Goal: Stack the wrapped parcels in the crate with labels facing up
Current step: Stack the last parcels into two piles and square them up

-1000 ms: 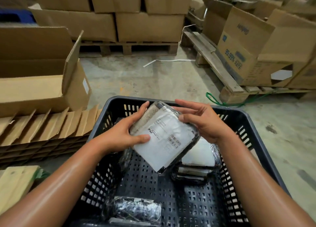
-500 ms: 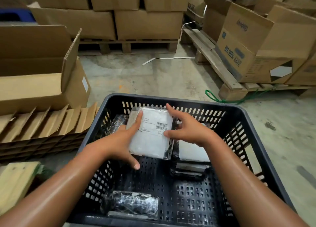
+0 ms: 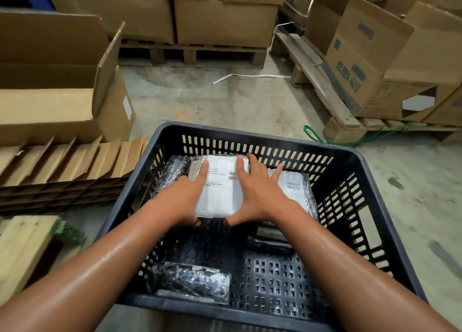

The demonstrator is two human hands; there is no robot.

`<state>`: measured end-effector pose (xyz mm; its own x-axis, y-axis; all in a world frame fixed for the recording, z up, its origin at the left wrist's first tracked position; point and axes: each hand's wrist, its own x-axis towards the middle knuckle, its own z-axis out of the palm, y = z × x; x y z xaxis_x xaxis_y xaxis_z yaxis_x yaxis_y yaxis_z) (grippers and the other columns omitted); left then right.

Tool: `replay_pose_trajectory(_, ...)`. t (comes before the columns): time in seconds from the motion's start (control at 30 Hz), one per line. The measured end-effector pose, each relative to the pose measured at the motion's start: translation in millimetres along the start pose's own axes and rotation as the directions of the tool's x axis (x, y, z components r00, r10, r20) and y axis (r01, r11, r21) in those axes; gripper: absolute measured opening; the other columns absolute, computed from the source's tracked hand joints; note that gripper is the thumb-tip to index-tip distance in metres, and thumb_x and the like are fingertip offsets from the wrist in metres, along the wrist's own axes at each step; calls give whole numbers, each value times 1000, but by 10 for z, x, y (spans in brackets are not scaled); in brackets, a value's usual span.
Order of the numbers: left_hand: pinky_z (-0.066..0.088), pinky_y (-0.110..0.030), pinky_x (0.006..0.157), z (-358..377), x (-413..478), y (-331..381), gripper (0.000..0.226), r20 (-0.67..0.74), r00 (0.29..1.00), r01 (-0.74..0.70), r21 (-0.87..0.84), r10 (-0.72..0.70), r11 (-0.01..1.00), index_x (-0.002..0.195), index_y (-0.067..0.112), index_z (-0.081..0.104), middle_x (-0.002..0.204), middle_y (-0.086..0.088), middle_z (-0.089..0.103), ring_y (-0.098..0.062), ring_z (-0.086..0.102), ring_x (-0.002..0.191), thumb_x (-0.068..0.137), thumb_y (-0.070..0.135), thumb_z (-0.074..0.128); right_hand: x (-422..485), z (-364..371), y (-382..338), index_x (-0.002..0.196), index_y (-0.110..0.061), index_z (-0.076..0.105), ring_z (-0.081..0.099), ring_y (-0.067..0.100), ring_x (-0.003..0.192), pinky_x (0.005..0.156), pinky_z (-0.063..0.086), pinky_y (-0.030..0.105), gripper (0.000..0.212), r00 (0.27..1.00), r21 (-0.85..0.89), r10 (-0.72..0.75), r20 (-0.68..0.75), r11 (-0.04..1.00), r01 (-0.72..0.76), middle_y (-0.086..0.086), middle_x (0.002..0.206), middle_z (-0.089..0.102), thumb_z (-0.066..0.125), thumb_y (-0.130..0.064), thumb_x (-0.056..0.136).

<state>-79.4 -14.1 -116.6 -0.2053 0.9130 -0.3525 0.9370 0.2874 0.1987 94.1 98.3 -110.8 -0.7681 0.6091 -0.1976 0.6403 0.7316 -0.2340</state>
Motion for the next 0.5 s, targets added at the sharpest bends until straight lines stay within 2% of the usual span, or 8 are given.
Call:
replay_pose_trajectory(0.07, 44, -33, 66, 21, 25, 26, 146, 6, 1000, 24, 11, -24, 1000, 142, 31, -44, 126, -20, 49, -19, 50, 79, 73, 32, 85, 5, -2, 36, 161, -10, -6, -2, 37, 157, 106, -18, 81, 158, 999, -81, -11, -36, 997, 8, 26, 169, 0, 76, -81, 47)
replay_pose_trajectory(0.2, 43, -28, 70, 13, 66, 43, 156, 37, 999, 10, -61, -8, 998, 146, 24, -39, 130, -18, 57, -14, 50, 79, 64, 22, 93, 18, 20, 86, 161, -9, -1, 5, 35, 156, 104, -17, 85, 157, 998, -102, -29, -52, 994, 23, 24, 168, 8, 70, -87, 46)
replay_pose_trajectory(0.33, 45, -29, 85, -23, 85, -6, 156, 33, 999, -6, -82, 8, 997, 153, 15, -27, 136, -15, 58, -27, 59, 109, 58, 36, 96, 50, 27, 139, 162, -9, 0, 9, 35, 156, 103, -17, 85, 156, 999, -134, -34, -38, 991, 29, 23, 168, 10, 64, -92, 47)
replay_pose_trajectory(0.43, 45, -27, 91, -97, 58, -81, 148, 61, 998, 8, -199, 4, 980, 159, 11, -3, 142, -9, 56, -23, 56, 119, 53, 47, 94, 70, 31, 175, 162, -7, 1, 12, 34, 156, 105, -12, 85, 157, 999, -134, -45, -13, 990, 43, 21, 168, 14, 57, -95, 44)
replay_pose_trajectory(0.5, 43, -26, 94, -119, 26, -106, 145, 45, 999, 10, -237, 1, 971, 159, 12, 3, 146, -8, 52, -23, 53, 124, 53, 51, 93, 79, 39, 197, 162, -7, 2, 14, 34, 155, 106, -13, 84, 157, 998, -122, -60, -8, 991, 58, 20, 168, 15, 54, -96, 43)
